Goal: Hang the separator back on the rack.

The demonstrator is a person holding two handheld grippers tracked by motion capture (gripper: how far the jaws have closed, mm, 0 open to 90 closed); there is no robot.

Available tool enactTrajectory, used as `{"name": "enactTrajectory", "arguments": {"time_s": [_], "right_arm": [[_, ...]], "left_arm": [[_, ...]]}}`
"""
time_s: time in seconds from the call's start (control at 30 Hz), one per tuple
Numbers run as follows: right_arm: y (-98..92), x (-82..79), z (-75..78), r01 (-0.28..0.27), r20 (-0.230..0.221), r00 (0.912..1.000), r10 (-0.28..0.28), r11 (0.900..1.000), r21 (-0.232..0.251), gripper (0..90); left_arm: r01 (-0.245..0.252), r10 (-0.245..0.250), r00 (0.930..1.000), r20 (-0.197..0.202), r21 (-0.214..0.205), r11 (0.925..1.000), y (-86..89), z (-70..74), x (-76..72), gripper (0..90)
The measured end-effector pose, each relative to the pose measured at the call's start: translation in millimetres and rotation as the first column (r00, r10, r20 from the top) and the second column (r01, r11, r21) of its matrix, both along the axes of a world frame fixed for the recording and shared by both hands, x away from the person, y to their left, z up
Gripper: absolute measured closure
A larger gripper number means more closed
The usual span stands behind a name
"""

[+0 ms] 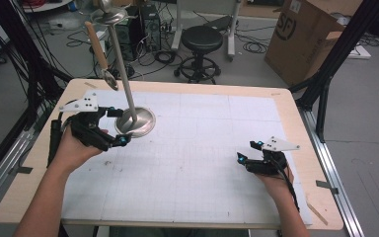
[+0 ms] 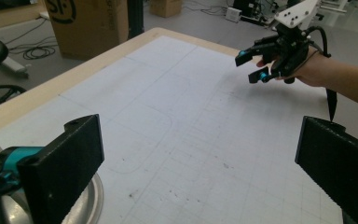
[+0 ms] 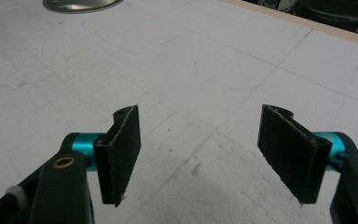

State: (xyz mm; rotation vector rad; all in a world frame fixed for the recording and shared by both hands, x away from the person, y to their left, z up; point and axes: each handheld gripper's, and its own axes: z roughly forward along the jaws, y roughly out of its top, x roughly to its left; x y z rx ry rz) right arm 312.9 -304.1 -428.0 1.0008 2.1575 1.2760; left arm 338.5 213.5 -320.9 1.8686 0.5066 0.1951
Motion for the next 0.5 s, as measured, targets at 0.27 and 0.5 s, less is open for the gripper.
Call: {"name": "enactTrajectory", "arguments": {"time_s": [0.27, 0.5], "right_arm": [[0.4, 0.0, -0.2, 0.0, -0.005, 1.0, 0.0, 1.0, 0.002, 29.5], [0.3, 0.2, -0.4, -0.005, -0.005, 1.0, 0.005, 1.0, 0.0, 29.4]], "left_arm": [[-0.006, 0.006, 0.9999, -0.01, 0.005, 1.0, -8.3, -26.9, -4.8, 1.6], [-0.029, 0.03, 0.9996, -0.004, 0.037, 0.9989, -13.5, -48.0, -12.9, 1.6]]}}
